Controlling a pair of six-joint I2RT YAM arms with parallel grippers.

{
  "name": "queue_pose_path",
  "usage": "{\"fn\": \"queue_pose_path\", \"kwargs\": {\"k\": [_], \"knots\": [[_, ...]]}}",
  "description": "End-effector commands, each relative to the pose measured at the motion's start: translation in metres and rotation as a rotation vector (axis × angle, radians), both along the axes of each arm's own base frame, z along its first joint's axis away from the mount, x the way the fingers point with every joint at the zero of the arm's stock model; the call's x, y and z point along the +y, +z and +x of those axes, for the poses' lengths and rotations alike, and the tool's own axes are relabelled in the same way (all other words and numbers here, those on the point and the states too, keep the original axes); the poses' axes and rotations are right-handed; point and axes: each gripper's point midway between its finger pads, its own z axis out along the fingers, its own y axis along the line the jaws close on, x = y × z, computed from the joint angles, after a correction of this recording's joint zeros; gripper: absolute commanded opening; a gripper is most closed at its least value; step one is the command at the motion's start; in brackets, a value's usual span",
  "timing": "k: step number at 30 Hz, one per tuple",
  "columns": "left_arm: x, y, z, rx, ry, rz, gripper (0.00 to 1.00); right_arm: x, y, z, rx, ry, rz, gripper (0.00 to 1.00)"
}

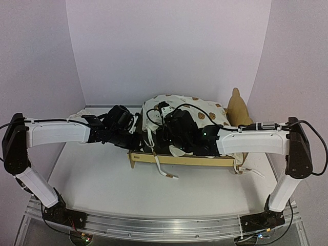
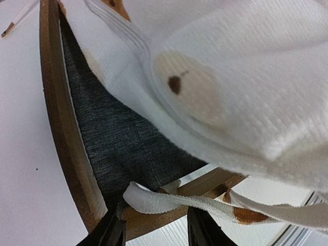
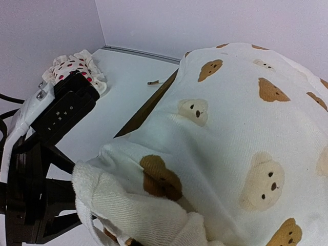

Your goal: Set up the pet bed

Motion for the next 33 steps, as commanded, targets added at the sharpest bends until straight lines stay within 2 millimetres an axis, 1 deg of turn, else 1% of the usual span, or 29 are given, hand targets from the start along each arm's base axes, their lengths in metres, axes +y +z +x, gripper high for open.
{"fn": "queue_pose_path", "kwargs": {"k": [1,7,11,13,15,17,20,27,30,33], "knots": [[-0.007,0.017,-0.007,-0.065,-0.104,-0.035,0.43,-0.007,0.037,0.001,-0.040,-0.015,0.062,0.00],[-0.018,0.011,-0.001,-0.107,-0.161,-0.031,0.41,-0.006,0.035,0.000,-0.031,-0.007,0.065,0.00],[-0.020,0.012,0.003,-0.133,-0.173,-0.019,0.38,-0.003,0.035,0.000,-0.027,-0.001,0.071,0.00],[-0.016,0.015,0.001,-0.127,-0.169,0.003,0.42,-0.002,0.037,0.000,-0.029,0.001,0.073,0.00],[-0.009,0.018,-0.001,-0.123,-0.167,0.029,0.50,-0.002,0.037,0.000,-0.029,0.003,0.067,0.00],[-0.003,0.020,-0.006,-0.111,-0.173,0.061,0.54,-0.003,0.037,-0.001,-0.025,0.005,0.053,0.00],[0.004,0.024,-0.007,-0.120,-0.169,0.088,0.55,-0.005,0.037,0.000,-0.032,-0.002,0.044,0.00],[-0.004,0.028,-0.010,-0.161,-0.234,0.073,0.60,-0.008,0.038,0.001,-0.037,-0.009,0.040,0.00],[-0.007,0.034,-0.012,-0.182,-0.271,0.079,0.61,-0.007,0.039,0.001,-0.035,-0.005,0.042,0.00],[-0.009,0.042,-0.010,-0.206,-0.284,0.088,0.61,-0.007,0.039,0.000,-0.033,-0.005,0.042,0.00]]}}
